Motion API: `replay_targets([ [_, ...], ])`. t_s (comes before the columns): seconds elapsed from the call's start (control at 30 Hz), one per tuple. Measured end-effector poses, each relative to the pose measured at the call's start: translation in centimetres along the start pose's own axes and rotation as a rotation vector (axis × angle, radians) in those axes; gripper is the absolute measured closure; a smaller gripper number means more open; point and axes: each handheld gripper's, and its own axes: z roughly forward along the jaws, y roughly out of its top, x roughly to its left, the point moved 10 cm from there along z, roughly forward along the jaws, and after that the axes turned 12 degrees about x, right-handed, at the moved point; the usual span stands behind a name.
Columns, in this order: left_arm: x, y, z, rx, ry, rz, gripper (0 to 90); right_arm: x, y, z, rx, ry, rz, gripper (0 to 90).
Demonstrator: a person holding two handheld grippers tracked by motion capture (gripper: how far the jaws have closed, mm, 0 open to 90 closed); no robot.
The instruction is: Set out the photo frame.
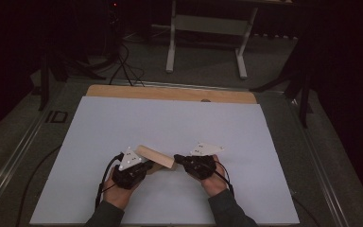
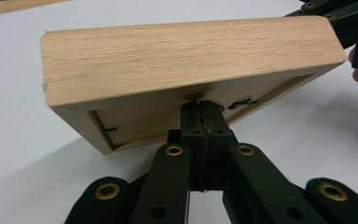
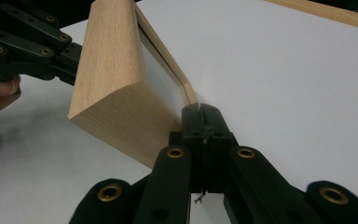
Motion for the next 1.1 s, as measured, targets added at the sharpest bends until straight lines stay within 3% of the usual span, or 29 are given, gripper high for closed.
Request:
replay_targets([
  [1.1, -0.7, 0.3, 0.1, 0.002, -0.013, 0.012, 89.6, 1.1, 0.0, 0.3, 0.009, 0.015, -0.026, 89.5],
])
